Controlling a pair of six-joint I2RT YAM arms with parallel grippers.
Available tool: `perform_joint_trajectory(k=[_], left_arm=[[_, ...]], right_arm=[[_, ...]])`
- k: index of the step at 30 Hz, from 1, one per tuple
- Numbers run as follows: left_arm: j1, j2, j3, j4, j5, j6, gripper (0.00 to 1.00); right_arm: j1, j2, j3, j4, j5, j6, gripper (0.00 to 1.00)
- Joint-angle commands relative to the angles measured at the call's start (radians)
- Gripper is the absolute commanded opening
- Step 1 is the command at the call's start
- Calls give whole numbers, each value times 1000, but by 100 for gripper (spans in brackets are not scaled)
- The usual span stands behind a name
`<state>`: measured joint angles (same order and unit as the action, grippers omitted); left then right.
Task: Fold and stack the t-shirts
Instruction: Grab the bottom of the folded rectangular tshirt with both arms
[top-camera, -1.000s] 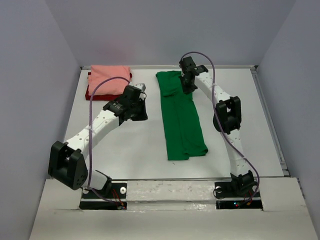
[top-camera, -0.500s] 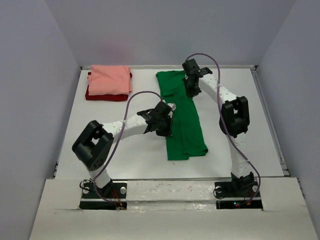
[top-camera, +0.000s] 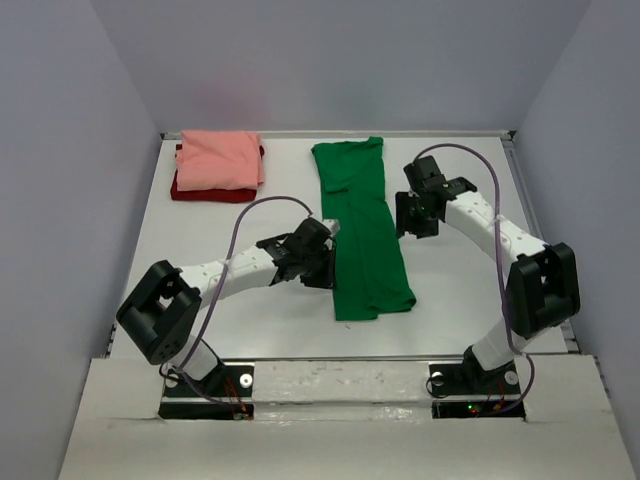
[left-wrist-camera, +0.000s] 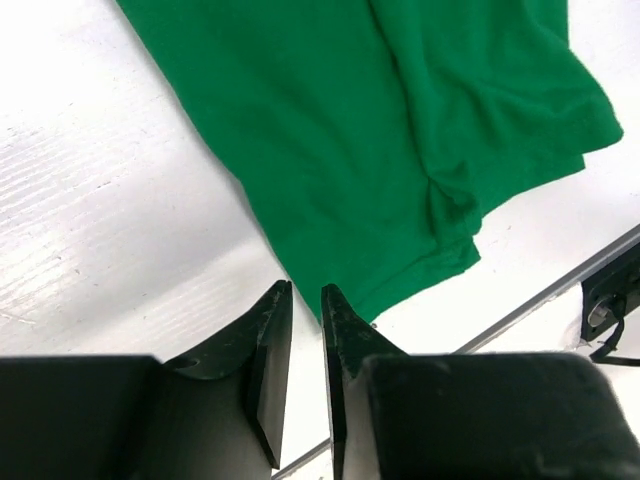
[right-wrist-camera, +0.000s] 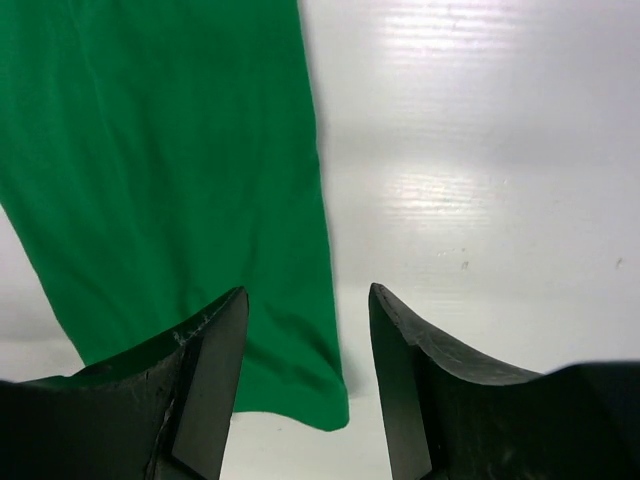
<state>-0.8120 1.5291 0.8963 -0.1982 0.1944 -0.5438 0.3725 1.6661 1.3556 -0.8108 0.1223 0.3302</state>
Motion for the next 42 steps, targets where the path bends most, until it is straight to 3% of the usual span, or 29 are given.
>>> perform_joint_trajectory(k=[1,11,18,25,42], left_arm=[[-24,-52,-14,-27,-29,-7,30],[-49,-21,-123,103,76,-41,46],[-55,-18,-183,177,134,-65,47],[-62,6,-188,191,145,-71,47],[-72,37,-184,230,172,-76,52]], right_arm=[[-3,-132,-174,59,-113,78,57],[36,-469,-472,62,-148,268,56],[106,-623,-618,73,-176,406,56],[267,-569,-658,82,-79,538,56],[276,-565,-535,-24,102,540,57]])
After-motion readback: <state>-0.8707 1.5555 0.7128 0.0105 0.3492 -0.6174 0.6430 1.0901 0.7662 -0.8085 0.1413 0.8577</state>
